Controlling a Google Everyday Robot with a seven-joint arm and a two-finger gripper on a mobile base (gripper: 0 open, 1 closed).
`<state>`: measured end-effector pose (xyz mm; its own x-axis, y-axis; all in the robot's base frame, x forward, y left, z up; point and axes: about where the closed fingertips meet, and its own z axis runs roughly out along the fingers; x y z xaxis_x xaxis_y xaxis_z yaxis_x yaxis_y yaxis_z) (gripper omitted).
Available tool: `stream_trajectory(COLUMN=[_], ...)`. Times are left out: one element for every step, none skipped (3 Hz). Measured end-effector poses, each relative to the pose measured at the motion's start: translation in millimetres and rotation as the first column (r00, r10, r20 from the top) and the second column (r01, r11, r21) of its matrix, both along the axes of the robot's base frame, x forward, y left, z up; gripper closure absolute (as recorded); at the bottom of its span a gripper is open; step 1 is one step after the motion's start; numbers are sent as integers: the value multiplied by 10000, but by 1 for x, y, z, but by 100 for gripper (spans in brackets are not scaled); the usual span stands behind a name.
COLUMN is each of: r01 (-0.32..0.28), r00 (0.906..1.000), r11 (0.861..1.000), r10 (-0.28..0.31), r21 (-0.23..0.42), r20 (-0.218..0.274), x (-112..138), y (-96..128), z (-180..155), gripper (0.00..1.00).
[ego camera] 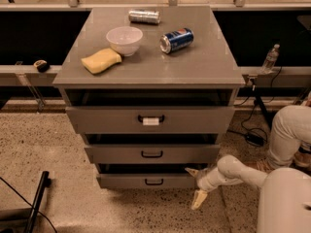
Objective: Open bottom drawer
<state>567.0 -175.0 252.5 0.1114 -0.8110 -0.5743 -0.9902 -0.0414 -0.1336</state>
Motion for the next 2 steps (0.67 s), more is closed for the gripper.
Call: stream_trajectory(r01=[303,760], r00=[9995,9964], r11=[9995,9968], r10=[-302,-749], r21=[-101,-256], r20=[70,400], x=[6,22], y=[-8,-17], z=[-14,-16], gripper=[0,0])
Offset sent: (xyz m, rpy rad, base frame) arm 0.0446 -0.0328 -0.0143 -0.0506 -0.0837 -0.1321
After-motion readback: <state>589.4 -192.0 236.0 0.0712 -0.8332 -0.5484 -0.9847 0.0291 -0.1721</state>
